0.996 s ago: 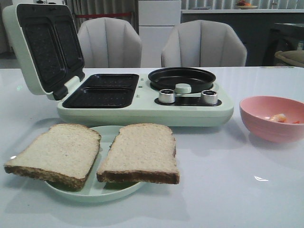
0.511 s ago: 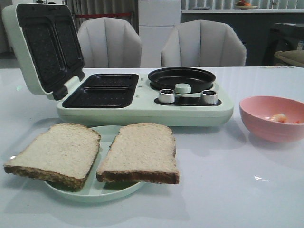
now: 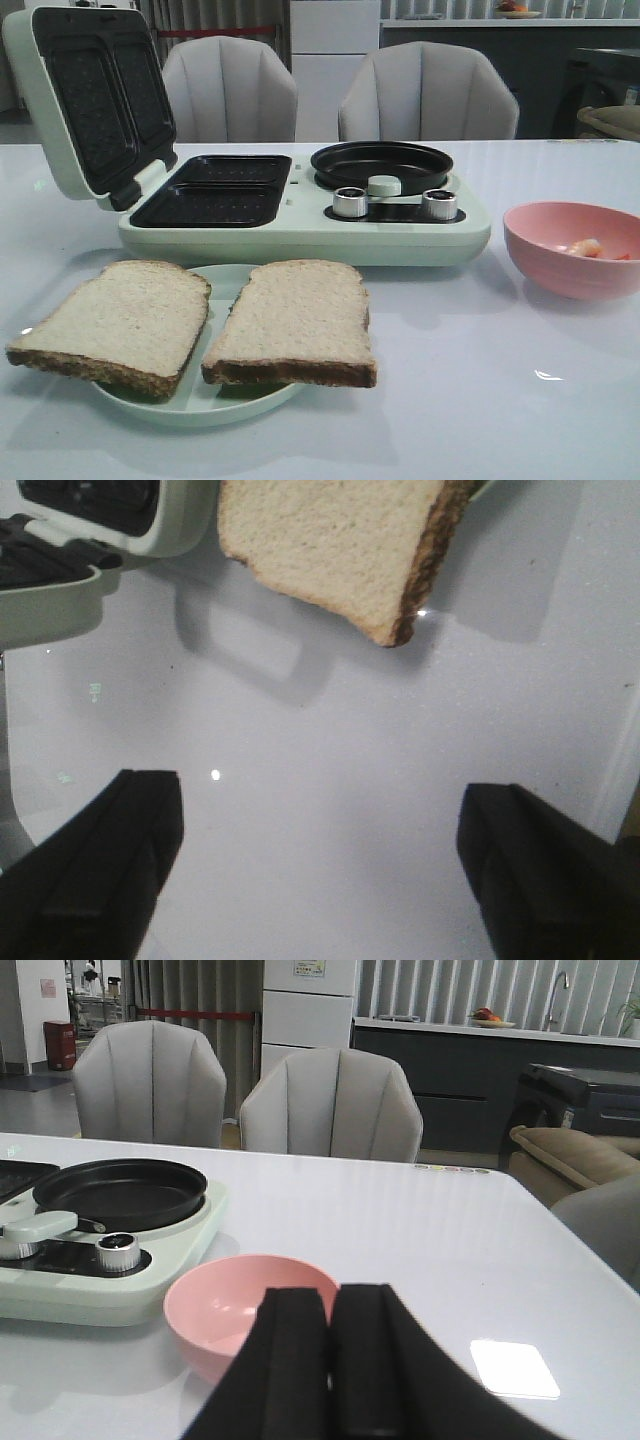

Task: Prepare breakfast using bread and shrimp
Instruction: 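Grasp the edge of the bread slice with the left gripper and lift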

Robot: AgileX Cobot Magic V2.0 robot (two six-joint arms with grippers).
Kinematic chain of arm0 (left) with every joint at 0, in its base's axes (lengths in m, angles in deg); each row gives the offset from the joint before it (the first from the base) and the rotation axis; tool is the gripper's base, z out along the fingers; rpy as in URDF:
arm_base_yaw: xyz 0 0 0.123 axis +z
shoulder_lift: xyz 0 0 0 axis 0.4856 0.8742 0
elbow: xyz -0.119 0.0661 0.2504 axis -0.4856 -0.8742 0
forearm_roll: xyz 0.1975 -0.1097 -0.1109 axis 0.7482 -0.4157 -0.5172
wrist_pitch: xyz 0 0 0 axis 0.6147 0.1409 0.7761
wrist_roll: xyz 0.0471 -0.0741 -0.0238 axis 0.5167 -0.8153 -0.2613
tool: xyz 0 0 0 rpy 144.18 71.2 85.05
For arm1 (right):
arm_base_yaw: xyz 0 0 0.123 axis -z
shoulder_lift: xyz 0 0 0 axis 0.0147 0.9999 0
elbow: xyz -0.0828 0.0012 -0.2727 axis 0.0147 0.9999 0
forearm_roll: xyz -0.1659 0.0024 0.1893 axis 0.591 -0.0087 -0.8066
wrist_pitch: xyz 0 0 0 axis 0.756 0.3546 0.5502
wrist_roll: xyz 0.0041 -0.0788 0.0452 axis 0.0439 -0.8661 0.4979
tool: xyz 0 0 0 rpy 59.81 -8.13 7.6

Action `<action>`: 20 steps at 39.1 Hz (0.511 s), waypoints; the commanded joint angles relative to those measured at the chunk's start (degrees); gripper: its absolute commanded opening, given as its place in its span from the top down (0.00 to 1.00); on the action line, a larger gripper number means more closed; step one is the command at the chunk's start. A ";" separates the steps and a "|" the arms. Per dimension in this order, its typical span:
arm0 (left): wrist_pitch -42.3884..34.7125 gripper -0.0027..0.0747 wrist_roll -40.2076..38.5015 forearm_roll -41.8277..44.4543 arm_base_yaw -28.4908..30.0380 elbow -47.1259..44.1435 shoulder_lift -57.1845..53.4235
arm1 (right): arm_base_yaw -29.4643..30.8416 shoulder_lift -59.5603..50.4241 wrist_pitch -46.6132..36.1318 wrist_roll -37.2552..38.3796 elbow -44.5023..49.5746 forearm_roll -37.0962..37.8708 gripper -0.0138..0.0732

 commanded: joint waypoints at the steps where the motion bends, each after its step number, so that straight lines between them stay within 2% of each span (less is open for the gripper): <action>1: -3.48 0.18 -0.84 2.99 -0.35 1.41 3.62 | 0.31 -1.14 -4.88 -0.17 -0.92 0.44 0.68; 5: -3.94 0.18 -1.12 5.17 -0.35 2.10 8.16 | 0.31 -1.14 -4.88 -0.17 -0.92 0.44 0.68; 12: -4.08 0.18 -7.09 7.90 -0.35 6.11 15.16 | 0.31 -1.14 -4.88 -0.17 -0.92 0.44 0.68; 20: -4.17 0.18 -7.08 9.47 -0.35 8.94 23.57 | 0.31 -1.14 -4.88 -0.17 -0.92 0.44 0.68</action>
